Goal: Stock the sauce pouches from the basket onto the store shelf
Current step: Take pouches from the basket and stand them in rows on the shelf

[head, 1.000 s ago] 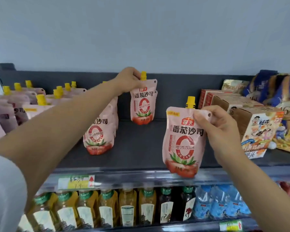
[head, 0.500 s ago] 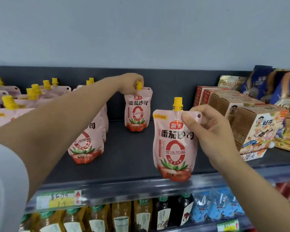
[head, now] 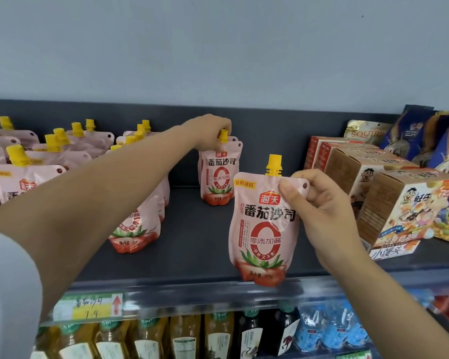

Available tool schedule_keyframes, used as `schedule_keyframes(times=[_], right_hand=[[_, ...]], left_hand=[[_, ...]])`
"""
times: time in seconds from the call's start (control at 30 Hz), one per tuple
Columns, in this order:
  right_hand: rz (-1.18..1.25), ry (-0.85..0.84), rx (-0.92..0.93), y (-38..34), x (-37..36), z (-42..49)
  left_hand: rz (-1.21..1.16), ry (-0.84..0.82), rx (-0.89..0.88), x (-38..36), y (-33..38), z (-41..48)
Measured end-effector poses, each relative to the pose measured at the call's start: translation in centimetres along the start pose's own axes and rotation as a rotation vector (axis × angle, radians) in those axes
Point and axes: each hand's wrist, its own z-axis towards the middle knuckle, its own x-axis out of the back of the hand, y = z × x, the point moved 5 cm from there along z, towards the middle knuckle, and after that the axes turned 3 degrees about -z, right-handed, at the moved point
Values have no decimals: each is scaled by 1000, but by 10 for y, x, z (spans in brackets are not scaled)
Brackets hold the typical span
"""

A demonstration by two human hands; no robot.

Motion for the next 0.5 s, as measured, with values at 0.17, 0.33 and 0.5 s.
schedule_keyframes(times=[0.17, 0.33, 0.5], right_hand=[[26, -19, 1, 0, -1, 0], [35, -50, 0, -1, 0, -1], [46, -62, -12, -2, 1, -2]], left_hand=[[4, -189, 141, -17, -9, -7], [-16, -173, 151, -21, -14, -7], [46, -183, 178, -20, -16, -8]])
